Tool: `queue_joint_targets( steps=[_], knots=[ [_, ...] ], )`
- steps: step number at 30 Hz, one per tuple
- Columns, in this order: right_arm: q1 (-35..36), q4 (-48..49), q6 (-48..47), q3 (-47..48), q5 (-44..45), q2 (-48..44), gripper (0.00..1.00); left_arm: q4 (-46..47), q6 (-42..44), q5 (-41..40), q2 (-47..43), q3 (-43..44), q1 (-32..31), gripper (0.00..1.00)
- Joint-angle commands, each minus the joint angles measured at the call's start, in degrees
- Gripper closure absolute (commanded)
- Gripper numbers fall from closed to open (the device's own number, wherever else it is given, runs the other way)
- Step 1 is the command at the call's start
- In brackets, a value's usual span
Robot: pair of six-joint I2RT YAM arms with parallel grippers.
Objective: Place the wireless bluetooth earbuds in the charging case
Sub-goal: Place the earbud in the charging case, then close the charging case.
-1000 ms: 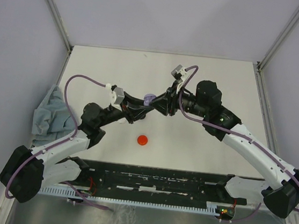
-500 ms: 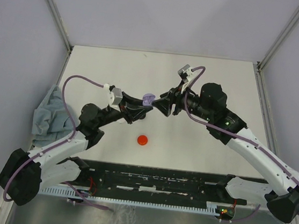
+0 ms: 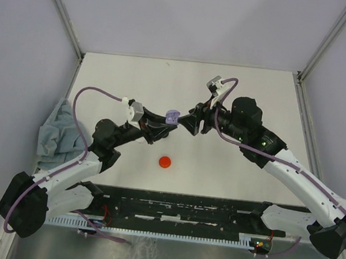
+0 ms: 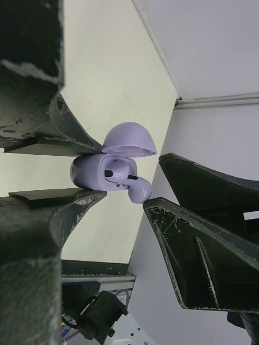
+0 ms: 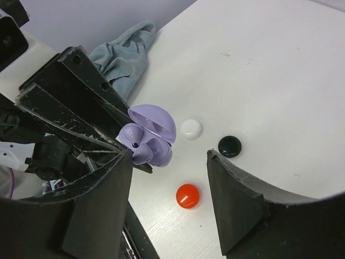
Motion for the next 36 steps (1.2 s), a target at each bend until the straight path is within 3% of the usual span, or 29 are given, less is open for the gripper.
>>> queue_joint_targets(
  steps=[1,11,22,28,36],
  knots=[
    [0.1,-1.5,-2.9,-0.6,4.4,-2.1,0.34,2.5,1.6,2.8,-0.9,1.4,0.1,0.97],
    [0.0,-6.5,-9.6,2.0,1.0,-2.4,0.29,0.6,2.8,6.0,-1.3,1.6,0.0,0.97],
    [-0.8,-18.0,-20.7,10.5,-17.9,2.4,0.2,-5.5,7.9,13.1,1.5,4.9,0.1,0.97],
    [-1.7,-20.3,-23.5,12.9,-20.6,6.2,0.17,-5.8,8.8,16.7,2.8,6.8,0.1,0.97],
    [-2.9,-22.3,-24.4,15.1,-28.0,9.6,0.17,-5.0,7.7,15.9,4.5,7.4,0.1,0.97]
  ],
)
